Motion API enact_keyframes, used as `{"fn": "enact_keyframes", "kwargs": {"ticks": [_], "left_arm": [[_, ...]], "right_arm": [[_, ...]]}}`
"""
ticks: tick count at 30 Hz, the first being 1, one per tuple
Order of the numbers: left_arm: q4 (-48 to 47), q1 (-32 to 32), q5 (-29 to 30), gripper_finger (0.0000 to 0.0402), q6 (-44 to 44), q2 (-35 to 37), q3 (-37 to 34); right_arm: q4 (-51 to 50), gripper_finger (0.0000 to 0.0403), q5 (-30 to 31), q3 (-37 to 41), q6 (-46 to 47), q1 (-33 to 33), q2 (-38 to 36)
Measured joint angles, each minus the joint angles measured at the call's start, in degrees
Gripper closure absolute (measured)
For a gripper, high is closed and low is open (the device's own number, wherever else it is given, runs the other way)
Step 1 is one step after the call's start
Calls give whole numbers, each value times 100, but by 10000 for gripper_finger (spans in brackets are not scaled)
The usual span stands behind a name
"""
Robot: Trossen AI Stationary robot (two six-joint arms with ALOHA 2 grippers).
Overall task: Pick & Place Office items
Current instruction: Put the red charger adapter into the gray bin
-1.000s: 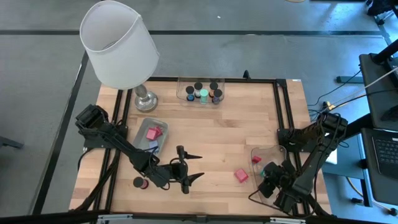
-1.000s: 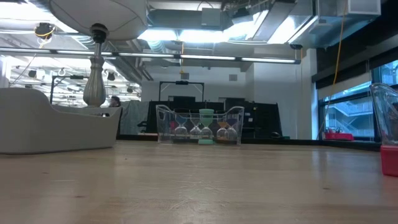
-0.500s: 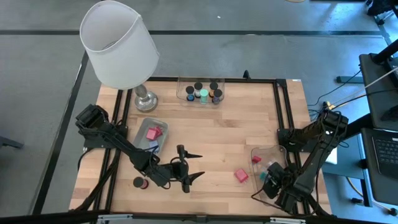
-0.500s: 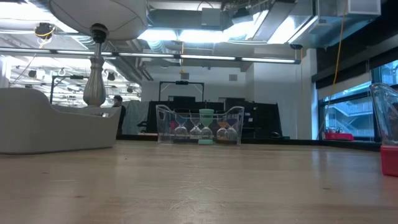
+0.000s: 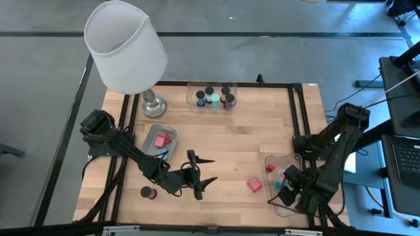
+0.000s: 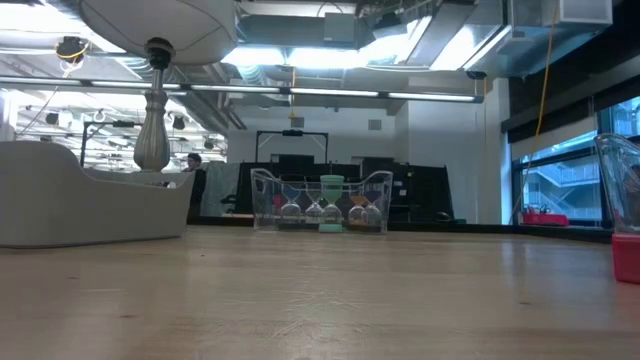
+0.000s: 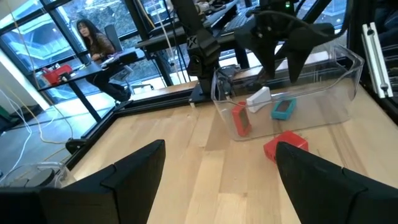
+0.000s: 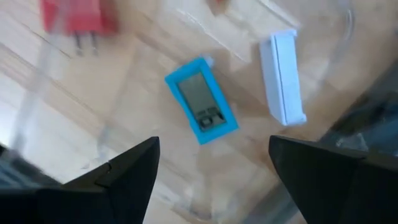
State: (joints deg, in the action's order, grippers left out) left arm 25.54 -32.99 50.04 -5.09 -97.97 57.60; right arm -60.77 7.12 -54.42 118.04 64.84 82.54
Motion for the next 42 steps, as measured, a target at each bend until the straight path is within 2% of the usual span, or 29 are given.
{"fn": "enact_keyframes", "kwargs": {"ticks": [3,6,10,13,16,18,24,31,42], "left_arm": [[0,0,2,98,-4,0,0],[0,11,7,98,-14,0,0],[-1,11,297,98,-18,0,0],[0,11,576,98,-18,0,0],[-2,-2,720,98,-18,0,0],[-1,-28,738,98,-18,0,0],[-2,-126,741,98,-19,0,0],[-34,-261,750,98,-21,0,0],[-76,-297,754,98,-21,0,0]], "right_arm": [[-7,104,393,-132,-188,-107,-55],[11,108,959,-458,-754,-242,-57],[94,113,1994,-971,-1816,-420,-48],[531,115,2819,-1146,-2763,-577,-48],[1168,115,3101,-1149,-3668,-794,-15],[1454,115,2851,-1149,-3967,-1019,71],[1645,93,1540,-1149,-4362,-1759,432],[1651,53,999,-1149,-4906,-2454,807],[1640,51,-855,-1149,-5119,-3259,1618]]}}
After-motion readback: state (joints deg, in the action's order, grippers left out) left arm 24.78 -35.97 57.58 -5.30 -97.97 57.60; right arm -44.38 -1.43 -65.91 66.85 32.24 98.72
